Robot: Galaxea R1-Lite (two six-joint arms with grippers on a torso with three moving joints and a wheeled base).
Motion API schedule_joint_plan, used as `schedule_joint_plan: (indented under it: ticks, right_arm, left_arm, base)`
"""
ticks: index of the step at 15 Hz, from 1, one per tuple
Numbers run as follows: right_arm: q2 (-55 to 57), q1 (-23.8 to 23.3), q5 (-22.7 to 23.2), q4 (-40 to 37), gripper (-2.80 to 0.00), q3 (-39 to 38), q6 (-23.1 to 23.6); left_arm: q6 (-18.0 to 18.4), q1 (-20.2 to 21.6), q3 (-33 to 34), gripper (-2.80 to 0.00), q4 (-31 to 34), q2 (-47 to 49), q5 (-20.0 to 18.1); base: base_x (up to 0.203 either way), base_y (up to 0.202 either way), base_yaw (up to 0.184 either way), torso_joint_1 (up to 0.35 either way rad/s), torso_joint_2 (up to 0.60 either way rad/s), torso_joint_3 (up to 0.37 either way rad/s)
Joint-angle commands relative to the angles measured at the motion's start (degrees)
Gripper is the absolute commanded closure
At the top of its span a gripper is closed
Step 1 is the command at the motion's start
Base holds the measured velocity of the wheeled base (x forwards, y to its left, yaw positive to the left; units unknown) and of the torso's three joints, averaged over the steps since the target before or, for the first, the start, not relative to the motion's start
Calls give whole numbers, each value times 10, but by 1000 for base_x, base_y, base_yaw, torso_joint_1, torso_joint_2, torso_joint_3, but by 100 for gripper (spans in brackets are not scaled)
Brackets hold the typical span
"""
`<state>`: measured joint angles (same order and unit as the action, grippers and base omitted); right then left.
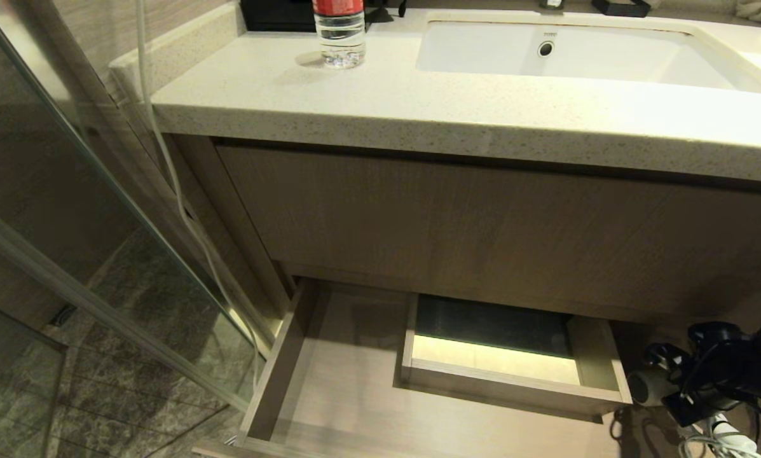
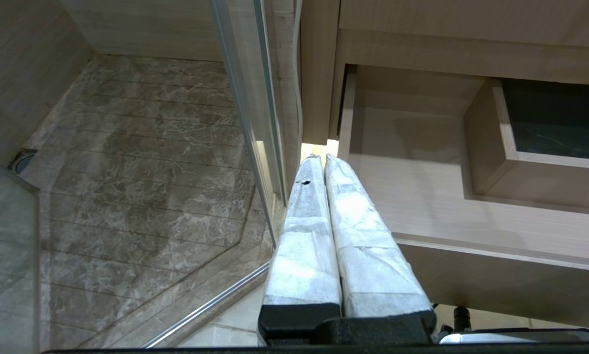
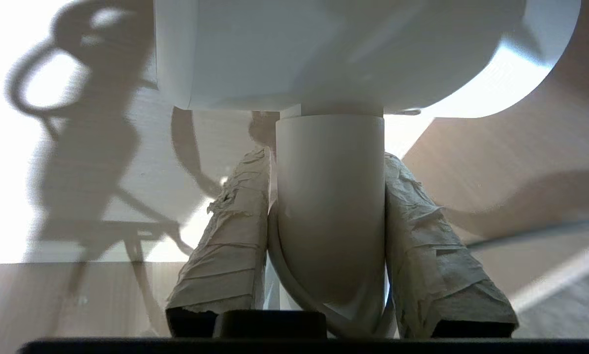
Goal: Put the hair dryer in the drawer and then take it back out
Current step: Take the hairdryer out, then place it on the countertop
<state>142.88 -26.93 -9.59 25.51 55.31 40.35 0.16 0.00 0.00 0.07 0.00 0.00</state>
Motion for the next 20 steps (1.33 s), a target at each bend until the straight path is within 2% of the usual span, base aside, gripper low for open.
schedule_joint_plan:
  ticks: [1, 9, 14, 17, 20]
  right_arm:
    - [-46, -1, -1, 1, 0, -25, 3]
    - [-148, -8, -1, -20, 0, -99, 23]
    - [-365, -9, -2, -33, 0, -205, 36]
    - [-447, -11, -4, -39, 0, -266, 47]
    - [-632, -10, -6, -57, 0, -313, 59]
  left_arm:
    - [0, 0, 0, 0, 0, 0, 0]
    - [0, 0, 0, 0, 0, 0, 0]
    - [0, 0, 0, 0, 0, 0, 0]
    - [0, 0, 0, 0, 0, 0, 0]
    - [0, 0, 0, 0, 0, 0, 0]
  base:
    - [0, 0, 0, 0, 0, 0]
    - [0, 0, 0, 0, 0, 0]
    - [0, 0, 0, 0, 0, 0]
    - [0, 0, 0, 0, 0, 0]
    - [0, 0, 0, 0, 0, 0]
